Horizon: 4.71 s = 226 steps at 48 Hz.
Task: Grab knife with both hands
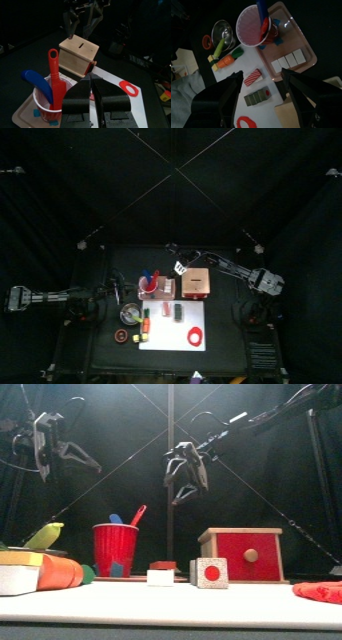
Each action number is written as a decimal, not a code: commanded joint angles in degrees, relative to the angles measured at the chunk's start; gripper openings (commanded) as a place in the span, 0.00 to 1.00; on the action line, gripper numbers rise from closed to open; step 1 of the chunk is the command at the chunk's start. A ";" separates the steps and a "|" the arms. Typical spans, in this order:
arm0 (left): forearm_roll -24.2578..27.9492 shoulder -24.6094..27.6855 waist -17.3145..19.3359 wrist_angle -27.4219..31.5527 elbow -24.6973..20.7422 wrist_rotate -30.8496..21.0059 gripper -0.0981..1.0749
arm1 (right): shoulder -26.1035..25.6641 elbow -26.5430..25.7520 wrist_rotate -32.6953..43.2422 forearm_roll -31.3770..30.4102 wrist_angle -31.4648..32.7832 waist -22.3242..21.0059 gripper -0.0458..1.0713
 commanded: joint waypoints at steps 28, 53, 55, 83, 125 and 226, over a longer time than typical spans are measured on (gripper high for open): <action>0.00 0.09 0.09 -0.26 -1.32 -0.09 0.41 | 10.99 -24.08 -0.44 0.09 7.38 -0.44 0.88; 0.00 0.09 -0.09 -0.26 -1.23 -0.09 0.41 | 19.16 -34.37 -0.09 0.09 13.80 -0.35 0.88; 0.00 0.09 0.00 -0.26 -1.23 -0.09 0.41 | 19.69 -34.98 0.00 0.09 13.97 -0.26 0.88; 0.00 0.09 -0.26 -0.26 -1.14 -0.09 0.41 | 25.58 -40.34 0.79 -2.64 19.25 2.11 0.88; 0.00 0.09 -0.18 -0.26 -0.88 0.00 0.41 | 27.42 -41.31 1.76 -6.15 20.39 3.25 0.69; 0.00 -1.93 -0.44 0.53 -0.18 -0.09 0.41 | 31.90 -100.63 17.84 -12.30 47.20 4.83 0.20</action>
